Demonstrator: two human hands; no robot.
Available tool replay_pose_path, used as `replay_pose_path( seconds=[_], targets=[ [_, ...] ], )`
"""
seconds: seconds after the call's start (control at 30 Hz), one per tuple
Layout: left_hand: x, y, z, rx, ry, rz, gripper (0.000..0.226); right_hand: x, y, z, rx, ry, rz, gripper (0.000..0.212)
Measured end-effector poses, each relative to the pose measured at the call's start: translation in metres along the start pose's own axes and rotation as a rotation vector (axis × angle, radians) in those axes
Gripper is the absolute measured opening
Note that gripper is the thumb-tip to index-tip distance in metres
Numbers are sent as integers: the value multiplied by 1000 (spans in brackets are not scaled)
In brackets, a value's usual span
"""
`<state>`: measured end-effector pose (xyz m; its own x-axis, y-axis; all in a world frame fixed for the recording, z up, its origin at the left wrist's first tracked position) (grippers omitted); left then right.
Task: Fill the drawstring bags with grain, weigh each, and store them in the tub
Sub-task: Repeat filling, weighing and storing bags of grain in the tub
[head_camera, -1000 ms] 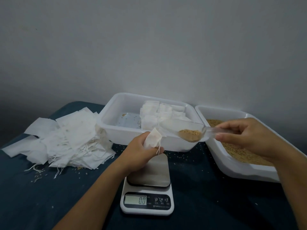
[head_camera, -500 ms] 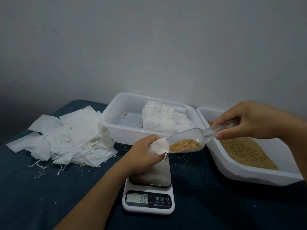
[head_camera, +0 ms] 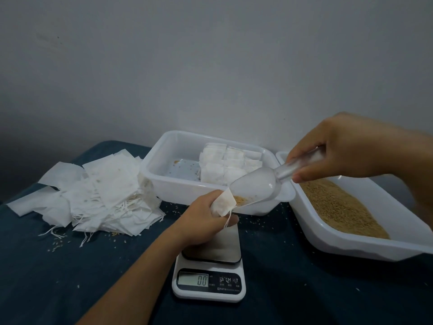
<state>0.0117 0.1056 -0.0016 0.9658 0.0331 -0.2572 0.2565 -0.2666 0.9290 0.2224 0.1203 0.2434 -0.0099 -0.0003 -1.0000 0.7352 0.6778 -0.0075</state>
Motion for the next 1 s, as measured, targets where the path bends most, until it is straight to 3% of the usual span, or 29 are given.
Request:
replay_pose_path(
  seconds=[0.23, 0.33, 0.4, 0.53, 0.63, 0.73, 0.8, 1.0],
  targets=[
    [2, -8, -5, -72, 38, 59, 20, -8, -29, 15, -160, 237, 469, 45],
    [1, -2, -3, -65, 68, 88, 22, -9, -12, 24, -265, 350, 373, 37],
    [0, -2, -3, -78, 91, 98, 27, -12, 22, 24, -100, 337, 265, 36],
    [0, 1, -2, -79, 112, 107, 32, 8, 128, 14, 463, 219, 141, 27],
    [1, 2, -2, -66, 114, 78, 31, 63, 187, 8, 713, -45, 249, 26],
    [1, 1, -3, -75, 107, 61, 30, 111, 216, 11, 817, -168, 272, 40],
    [2, -1, -3, -83, 102, 53, 29, 124, 227, 10, 848, -118, 222, 47],
    [2, -1, -2, -86, 89, 48, 26, 159, 224, -7, 750, -3, -37, 40]
  ],
)
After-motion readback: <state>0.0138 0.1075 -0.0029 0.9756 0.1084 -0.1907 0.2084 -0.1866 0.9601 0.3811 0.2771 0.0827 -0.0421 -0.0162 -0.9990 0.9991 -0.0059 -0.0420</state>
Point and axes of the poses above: each hand's wrist, its own z-axis away from the middle knuckle, its own x-axis out of the palm, y = z × x, the point moved 3 cm from there along -z, towards the middle knuckle, and after that the axes turned 2 degrees about z, right-handed, at the moved point
